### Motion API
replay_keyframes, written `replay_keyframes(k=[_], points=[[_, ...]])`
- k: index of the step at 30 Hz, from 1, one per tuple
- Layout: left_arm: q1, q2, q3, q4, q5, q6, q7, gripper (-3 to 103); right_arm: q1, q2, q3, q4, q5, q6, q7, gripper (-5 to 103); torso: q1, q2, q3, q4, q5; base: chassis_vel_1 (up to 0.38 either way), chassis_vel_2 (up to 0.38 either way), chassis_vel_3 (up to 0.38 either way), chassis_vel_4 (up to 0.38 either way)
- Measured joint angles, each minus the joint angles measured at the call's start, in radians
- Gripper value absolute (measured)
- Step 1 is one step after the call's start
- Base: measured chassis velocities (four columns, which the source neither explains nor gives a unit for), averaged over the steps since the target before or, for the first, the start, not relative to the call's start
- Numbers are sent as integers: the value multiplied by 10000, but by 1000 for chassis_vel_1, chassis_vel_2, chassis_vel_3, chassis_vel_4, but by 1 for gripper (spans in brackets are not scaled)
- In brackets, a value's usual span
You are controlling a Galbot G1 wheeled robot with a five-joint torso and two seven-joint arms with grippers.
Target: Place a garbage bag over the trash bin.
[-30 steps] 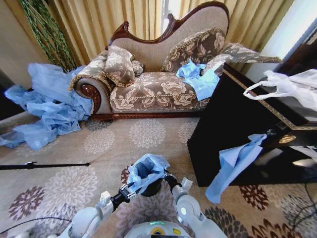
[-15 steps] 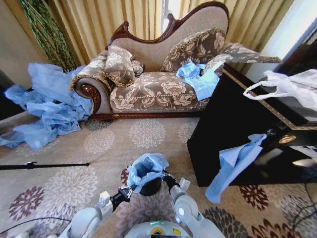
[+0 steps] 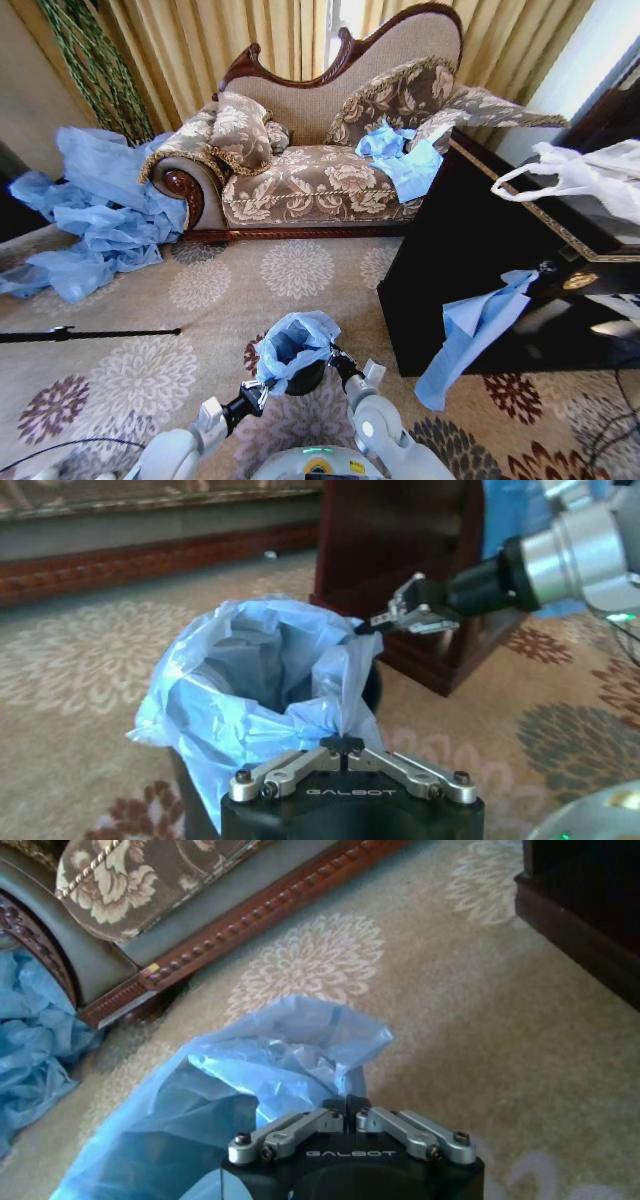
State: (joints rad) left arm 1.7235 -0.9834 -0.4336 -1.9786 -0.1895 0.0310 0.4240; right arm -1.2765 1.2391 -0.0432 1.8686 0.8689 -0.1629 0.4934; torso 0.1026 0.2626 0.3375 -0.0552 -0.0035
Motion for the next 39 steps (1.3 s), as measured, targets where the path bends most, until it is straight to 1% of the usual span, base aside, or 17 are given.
replay_keyframes(k=[8,9,11,13,17,19,21,26,29,39], points=[[-36,-10,73,312,409,-356,330,0,-152,-84,88,-32,-265,-69,-16,0,0,0,0,0,0,0,0,0,0],[-65,-9,102,457,527,-471,475,0,-199,-94,104,-77,-401,-81,-46,0,0,0,0,0,0,0,0,0,0],[-85,-11,120,551,620,-545,546,0,-221,-100,112,-101,-471,-86,-61,0,0,0,0,0,1,0,0,0,0],[-134,-62,161,724,865,-791,732,0,-251,-107,116,-155,-681,-89,-99,0,0,0,0,0,0,0,0,0,0],[-183,-123,237,900,968,-903,861,0,-274,-111,123,-273,-905,-89,-189,0,0,0,0,0,1,0,0,0,0],[-210,-141,263,977,987,-918,869,0,-274,-104,132,-344,-966,-85,-219,0,0,0,0,0,0,0,0,0,0],[-351,-209,324,1266,1100,-1005,893,0,-274,-55,185,-641,-1330,-33,-403,0,0,0,0,-1,0,0,0,0,0],[-472,-306,356,1502,1232,-1056,906,0,-259,-5,226,-904,-1473,9,-576,0,0,0,0,0,0,0,0,0,0],[-554,-427,370,1673,1281,-1059,862,0,-138,119,264,-1223,-1691,129,-846,0,0,0,0,-1,1,0,0,0,0],[-720,-701,325,2181,1400,-1170,664,0,272,433,118,-1808,-1863,218,-1238,0,0,0,0,0,0,0,0,0,0]])
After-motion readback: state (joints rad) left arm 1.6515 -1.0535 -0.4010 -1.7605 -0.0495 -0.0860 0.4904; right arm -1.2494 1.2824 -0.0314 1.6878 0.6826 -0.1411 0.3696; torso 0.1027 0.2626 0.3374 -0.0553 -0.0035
